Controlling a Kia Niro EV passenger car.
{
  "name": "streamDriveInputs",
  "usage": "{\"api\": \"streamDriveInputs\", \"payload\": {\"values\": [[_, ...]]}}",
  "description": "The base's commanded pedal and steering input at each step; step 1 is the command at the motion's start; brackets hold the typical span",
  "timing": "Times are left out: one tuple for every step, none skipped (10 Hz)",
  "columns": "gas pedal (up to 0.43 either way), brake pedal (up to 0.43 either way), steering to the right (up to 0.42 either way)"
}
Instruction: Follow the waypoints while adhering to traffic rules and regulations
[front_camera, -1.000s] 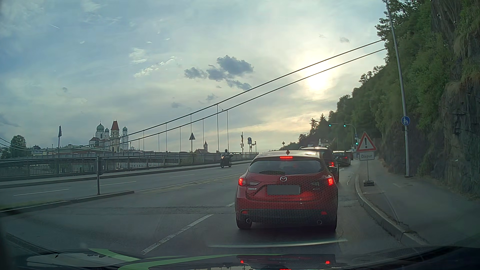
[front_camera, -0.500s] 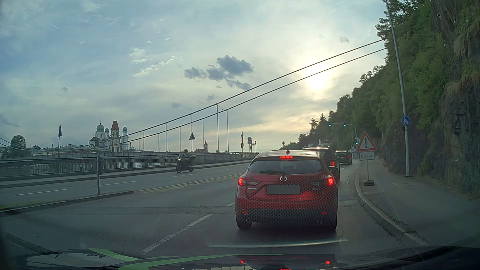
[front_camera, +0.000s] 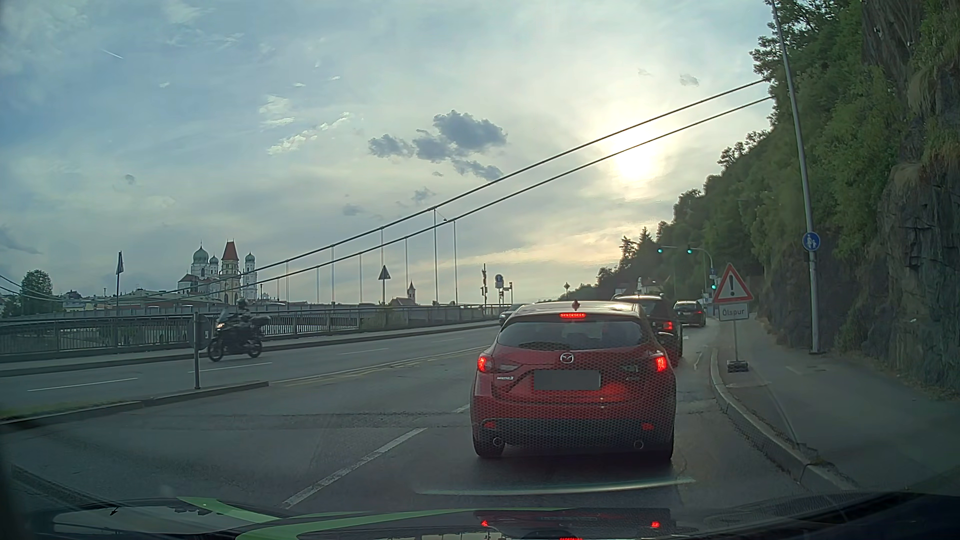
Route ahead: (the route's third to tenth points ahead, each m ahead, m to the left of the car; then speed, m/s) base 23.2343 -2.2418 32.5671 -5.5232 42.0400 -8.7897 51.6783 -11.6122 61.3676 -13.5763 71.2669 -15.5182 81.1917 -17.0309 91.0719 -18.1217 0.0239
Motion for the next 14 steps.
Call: {"api": "streamDriveInputs", "payload": {"values": [[0.0, 0.274, 0.109], [0.0, 0.274, 0.109], [0.0, 0.274, 0.109], [0.0, 0.268, 0.109], [0.0, 0.268, 0.109], [0.0, 0.268, 0.109], [0.0, 0.268, 0.109], [0.0, 0.274, 0.109], [0.0, 0.274, 0.109], [0.0, 0.256, 0.109], [0.0, 0.0, 0.109], [0.0, 0.0, 0.109], [0.0, 0.0, 0.109], [0.0, 0.0, 0.109]]}}
